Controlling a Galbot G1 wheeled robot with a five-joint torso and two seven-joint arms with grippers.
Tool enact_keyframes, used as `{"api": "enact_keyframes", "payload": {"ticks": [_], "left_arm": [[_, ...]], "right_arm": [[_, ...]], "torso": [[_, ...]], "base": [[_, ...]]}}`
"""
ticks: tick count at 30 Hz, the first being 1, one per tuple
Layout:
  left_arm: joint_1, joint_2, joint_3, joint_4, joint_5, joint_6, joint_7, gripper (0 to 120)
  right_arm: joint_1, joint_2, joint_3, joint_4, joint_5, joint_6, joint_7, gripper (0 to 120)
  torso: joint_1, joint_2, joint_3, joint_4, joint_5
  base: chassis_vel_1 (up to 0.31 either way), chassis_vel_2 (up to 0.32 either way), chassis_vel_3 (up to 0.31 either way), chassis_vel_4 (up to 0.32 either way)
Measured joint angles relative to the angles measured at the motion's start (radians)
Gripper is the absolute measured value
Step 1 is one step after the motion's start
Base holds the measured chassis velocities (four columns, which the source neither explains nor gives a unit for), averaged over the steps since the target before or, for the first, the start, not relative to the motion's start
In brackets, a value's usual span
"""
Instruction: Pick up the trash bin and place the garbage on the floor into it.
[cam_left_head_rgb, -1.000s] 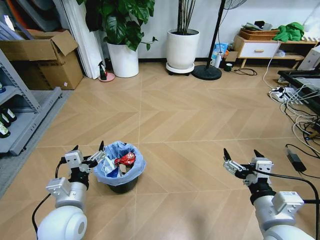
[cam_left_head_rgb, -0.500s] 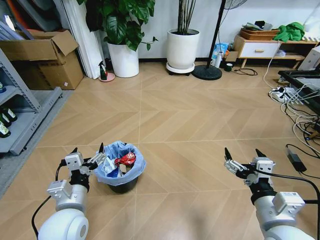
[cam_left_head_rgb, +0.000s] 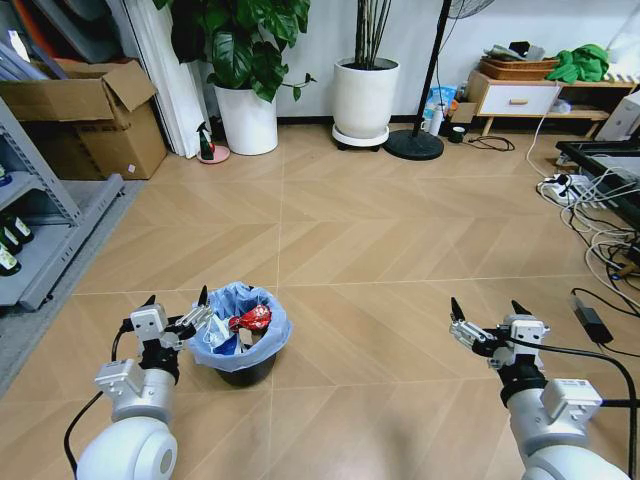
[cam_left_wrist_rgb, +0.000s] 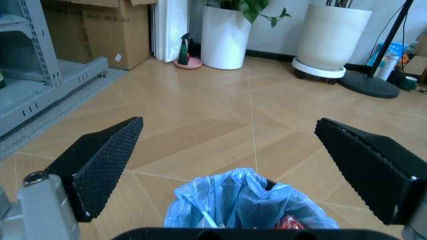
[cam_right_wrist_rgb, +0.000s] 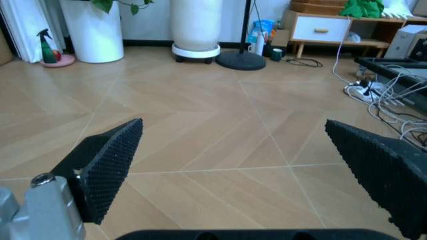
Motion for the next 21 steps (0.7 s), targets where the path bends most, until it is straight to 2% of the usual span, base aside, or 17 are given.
{"api": "enact_keyframes", "payload": {"ticks": [21], "left_arm": [[-0.001,0.001,0.000,0.001,-0.001,0.000,0.000,100]], "right_arm": [[0.000,0.000,0.000,-0.001,-0.001,0.000,0.000,100]], "torso": [[0.000,0.000,0.000,0.0000,0.0000]], "base": [[0.000,0.000,0.000,0.000]]}}
